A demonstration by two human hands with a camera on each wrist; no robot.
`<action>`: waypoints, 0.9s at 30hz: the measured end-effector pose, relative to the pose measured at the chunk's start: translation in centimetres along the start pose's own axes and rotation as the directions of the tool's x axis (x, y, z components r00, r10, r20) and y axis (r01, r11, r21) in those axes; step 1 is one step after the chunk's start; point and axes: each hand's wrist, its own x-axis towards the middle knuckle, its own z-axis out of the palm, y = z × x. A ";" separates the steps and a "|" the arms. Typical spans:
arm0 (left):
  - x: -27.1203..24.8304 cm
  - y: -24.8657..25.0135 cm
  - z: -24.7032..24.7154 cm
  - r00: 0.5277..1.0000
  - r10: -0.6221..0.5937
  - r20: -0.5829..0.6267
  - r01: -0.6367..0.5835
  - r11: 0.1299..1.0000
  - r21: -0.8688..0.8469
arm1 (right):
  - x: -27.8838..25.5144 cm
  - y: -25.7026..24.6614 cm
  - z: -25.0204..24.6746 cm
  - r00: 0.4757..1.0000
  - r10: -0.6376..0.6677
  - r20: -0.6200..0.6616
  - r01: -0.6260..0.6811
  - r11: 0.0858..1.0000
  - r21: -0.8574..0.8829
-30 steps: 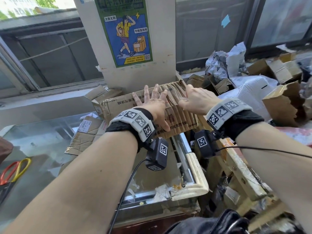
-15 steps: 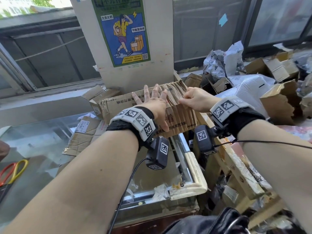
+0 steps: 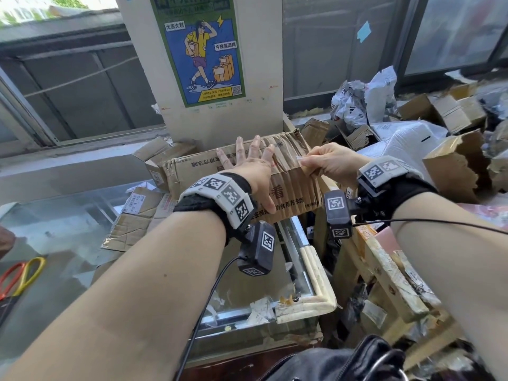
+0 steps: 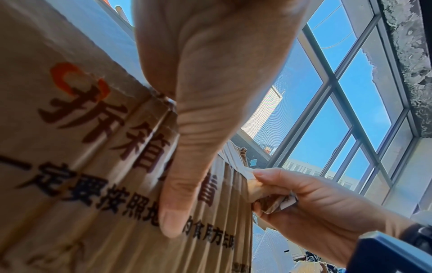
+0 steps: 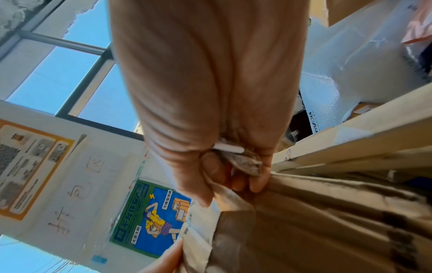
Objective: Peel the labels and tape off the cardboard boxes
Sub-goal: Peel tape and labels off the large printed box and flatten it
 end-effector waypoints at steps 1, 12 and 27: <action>0.0 0.0 0.0 1.000 0.000 -0.002 0.000 1.000 -0.002 | 0.0 0.2 0.0 1.000 0.006 0.007 -0.007 0.999 0.045; 0.0 0.0 0.1 1.000 0.010 -0.010 -0.010 1.000 -0.008 | -0.8 1.1 -0.3 0.997 0.079 0.027 -0.083 0.888 0.452; 0.4 -0.4 0.2 1.000 0.016 -0.019 -0.017 1.000 -0.018 | -1.2 2.2 -0.3 0.975 0.216 -0.053 -0.148 0.807 0.572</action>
